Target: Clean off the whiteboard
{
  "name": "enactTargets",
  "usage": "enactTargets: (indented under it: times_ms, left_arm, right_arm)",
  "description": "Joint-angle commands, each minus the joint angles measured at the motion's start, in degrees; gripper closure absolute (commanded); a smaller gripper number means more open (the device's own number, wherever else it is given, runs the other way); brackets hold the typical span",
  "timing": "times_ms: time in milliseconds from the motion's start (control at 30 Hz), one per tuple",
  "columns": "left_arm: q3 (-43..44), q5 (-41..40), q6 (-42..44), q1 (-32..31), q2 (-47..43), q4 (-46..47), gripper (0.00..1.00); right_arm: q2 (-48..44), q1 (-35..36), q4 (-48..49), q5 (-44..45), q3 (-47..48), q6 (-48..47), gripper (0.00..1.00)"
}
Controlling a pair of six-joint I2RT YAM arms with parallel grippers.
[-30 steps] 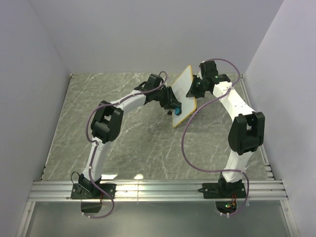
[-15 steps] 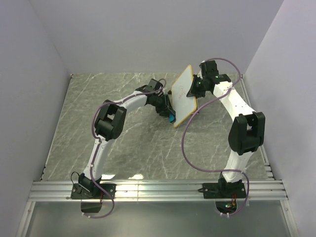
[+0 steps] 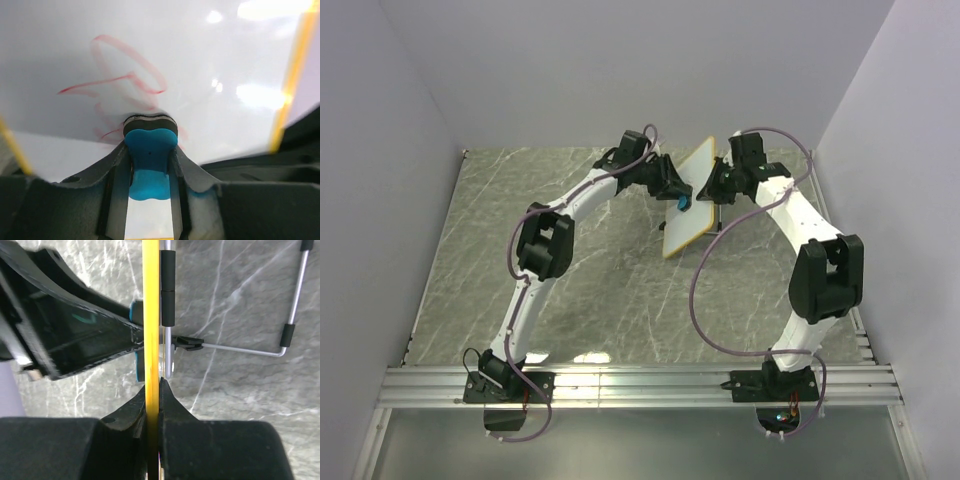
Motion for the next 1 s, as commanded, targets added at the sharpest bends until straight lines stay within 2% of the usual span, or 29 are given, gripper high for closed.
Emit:
enactTargets:
  times_ms: [0,100,400,567,700,800,967]
  left_arm:
    - [2.3,6.2,-2.3,-1.6,-2.7,9.2,1.00]
    - [1.2,8.3,-3.4,-1.8,-5.0,11.1,1.00]
    - [1.7,7.6,0.0,-2.8,-5.8,7.8,1.00]
    - [2.3,3.6,3.1,-1.9,-1.8,-0.9,1.00]
    - [-0.5,-3.2,10.9,-1.7,1.1,-8.6,1.00]
    - [-1.3,-6.1,13.0,-1.5,3.7,-12.9,1.00]
    - [-2.5,-6.6,13.2,-0.8,6.0,-14.0,1.00]
  right_arm:
    - [-2.6,3.9,-0.2,-15.1,-3.6,5.3,1.00]
    - [-2.9,4.3,0.8,-15.8,-5.0,5.4,1.00]
    - [-1.1,5.4,0.0,-17.9,-2.6,4.5,1.00]
    - [-1.8,5.8,-0.3,-18.1,-3.0,4.2,1.00]
    - [-2.2,6.0,-0.4,-18.4,-3.0,4.0,1.00]
    - [-2.3,6.1,-0.4,-18.8,-3.1,3.8,1.00]
    - [-2.2,6.5,-0.4,-19.4,-2.8,3.7,1.00]
